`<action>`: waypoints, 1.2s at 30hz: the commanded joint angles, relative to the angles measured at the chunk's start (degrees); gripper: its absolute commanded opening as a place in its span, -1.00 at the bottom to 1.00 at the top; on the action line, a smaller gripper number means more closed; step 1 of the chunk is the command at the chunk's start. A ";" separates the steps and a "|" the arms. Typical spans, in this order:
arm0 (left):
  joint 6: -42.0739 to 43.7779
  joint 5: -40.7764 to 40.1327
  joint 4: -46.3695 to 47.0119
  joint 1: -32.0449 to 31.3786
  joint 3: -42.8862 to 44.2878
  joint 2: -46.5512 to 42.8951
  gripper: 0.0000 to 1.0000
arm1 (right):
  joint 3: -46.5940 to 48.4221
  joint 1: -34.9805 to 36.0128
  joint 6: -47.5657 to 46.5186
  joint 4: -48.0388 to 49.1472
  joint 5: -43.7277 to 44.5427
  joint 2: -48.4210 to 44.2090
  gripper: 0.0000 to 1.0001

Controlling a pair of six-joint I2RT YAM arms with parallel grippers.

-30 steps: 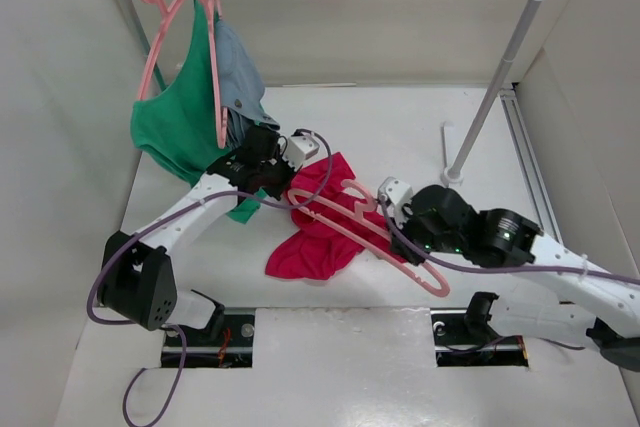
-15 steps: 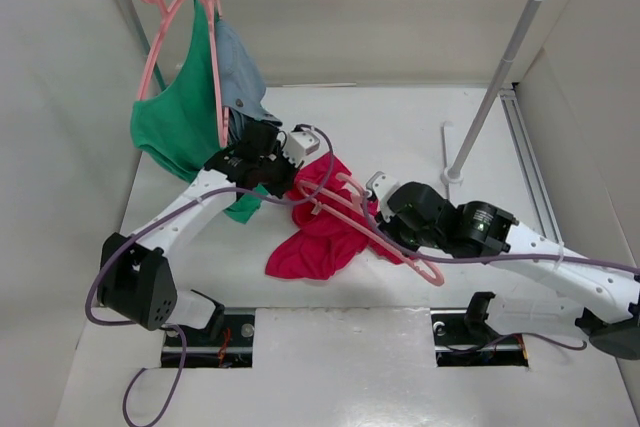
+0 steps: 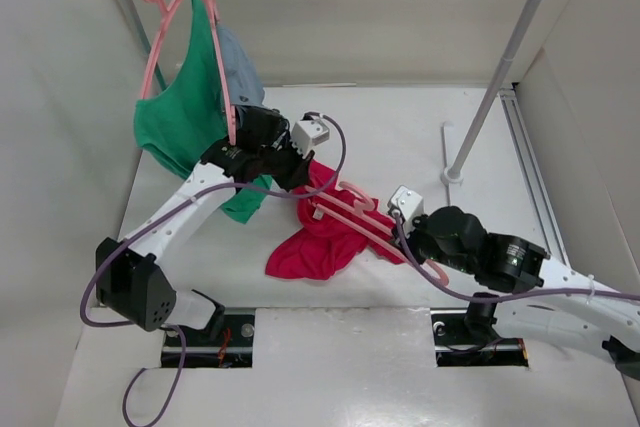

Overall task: Place the t-shirt on the hanger
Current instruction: Place tshirt on hanger

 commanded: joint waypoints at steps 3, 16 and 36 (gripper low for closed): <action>2.28 5.77 -1.54 -3.28 3.59 -4.15 -1.00 | -3.94 0.60 -2.37 16.48 2.70 -1.42 -1.00; 6.06 18.78 2.06 -7.41 -0.80 -13.47 -1.00 | -15.64 -0.71 -6.33 32.51 9.73 -8.80 -1.00; 22.40 13.60 -3.63 -9.08 7.98 -9.70 0.27 | -23.02 -0.72 -8.27 38.14 4.37 -16.18 -1.00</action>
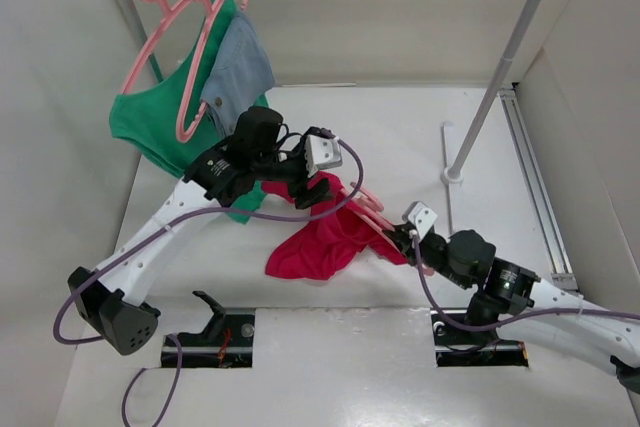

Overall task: Place the t-shirt on the hanger
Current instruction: Place tshirt on hanger

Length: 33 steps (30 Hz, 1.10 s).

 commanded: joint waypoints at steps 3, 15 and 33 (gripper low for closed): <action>13.31 1.18 -8.62 -0.36 4.96 -1.55 0.55 | -1.00 -0.26 1.13 5.96 1.18 -5.24 -1.00; 29.82 -5.50 -2.81 -0.36 0.93 2.22 1.00 | 1.02 -0.26 0.61 5.96 -2.60 -0.24 -1.00; 50.94 5.04 -15.91 3.42 -1.72 12.87 -0.22 | 2.96 -0.26 -0.45 5.96 -2.07 0.55 -1.00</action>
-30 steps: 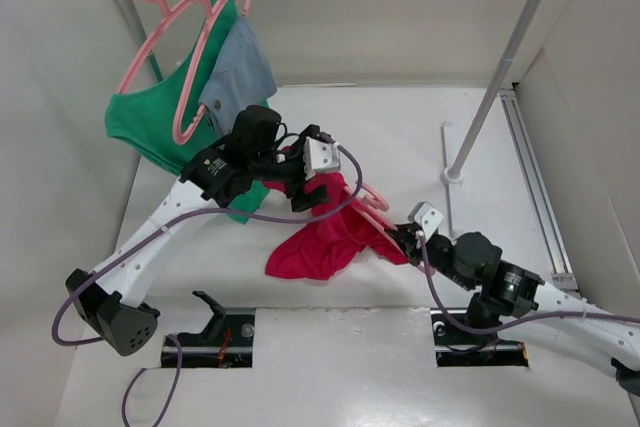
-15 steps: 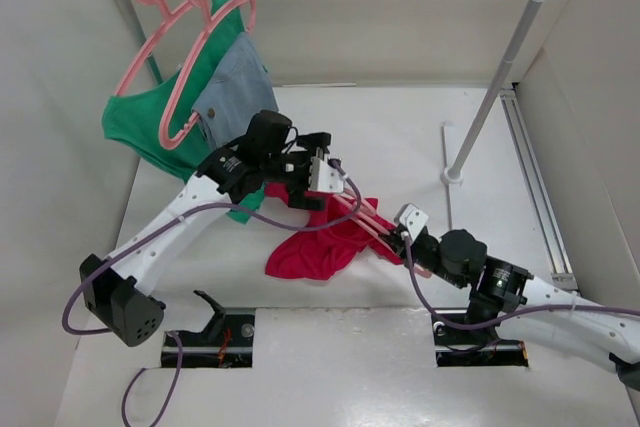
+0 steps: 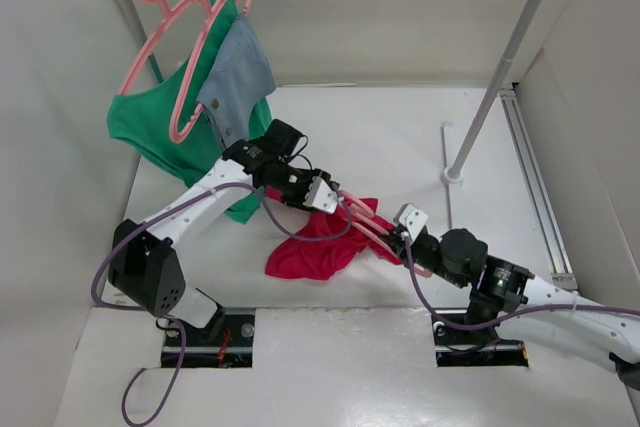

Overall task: Place the t-shirt on the hanger
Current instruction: Place tshirt on hanger

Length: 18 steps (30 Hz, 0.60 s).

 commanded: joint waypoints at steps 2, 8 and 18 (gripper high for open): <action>0.28 5.79 -2.67 -0.08 1.40 -0.81 -0.74 | 4.42 -0.22 -0.76 5.26 -0.04 0.51 -1.00; -5.79 9.13 -0.65 -0.08 1.40 -3.63 -0.93 | 7.66 -0.22 -2.51 5.79 -0.57 7.34 -1.00; -8.78 9.93 -1.80 -0.08 2.02 -4.68 -1.00 | 10.75 -0.22 -4.72 7.64 1.36 13.43 -1.00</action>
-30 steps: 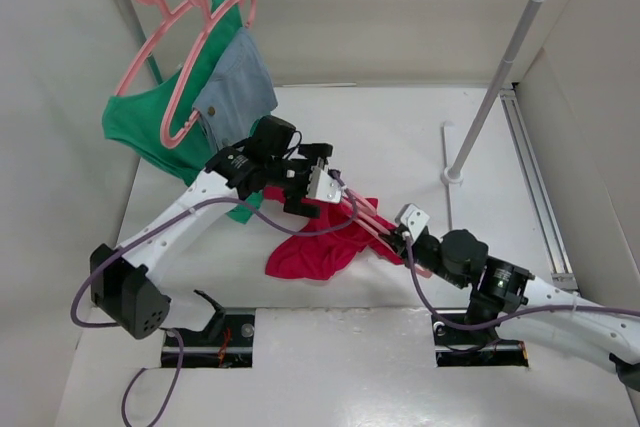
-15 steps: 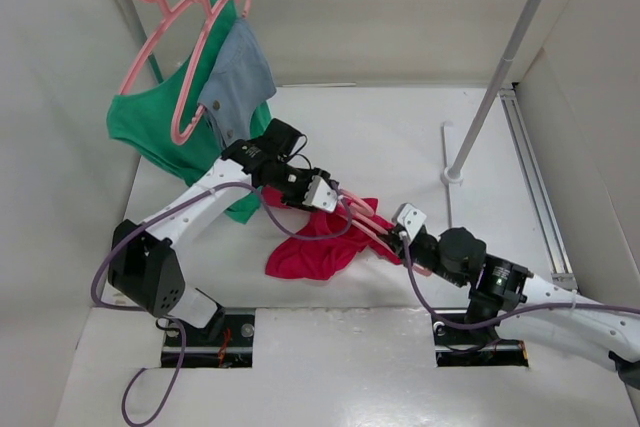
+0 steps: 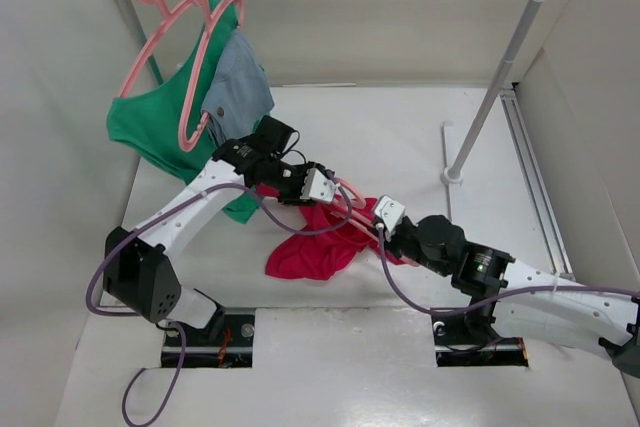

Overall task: Place the t-shirt on the hanger
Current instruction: Place tshirt on hanger

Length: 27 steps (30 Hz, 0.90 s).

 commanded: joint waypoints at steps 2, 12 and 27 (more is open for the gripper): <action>-1.77 6.12 -2.73 -1.89 1.93 -2.74 -1.00 | 3.58 -0.22 -1.22 7.81 1.41 0.08 -1.00; 3.57 0.41 3.06 -1.89 -7.73 -11.08 -1.00 | 7.09 -0.22 0.98 -0.18 1.41 -1.15 0.86; 9.31 -3.28 5.78 -2.42 -15.29 -15.57 -1.00 | 10.09 -22.28 7.05 -1.60 -27.57 7.82 -0.13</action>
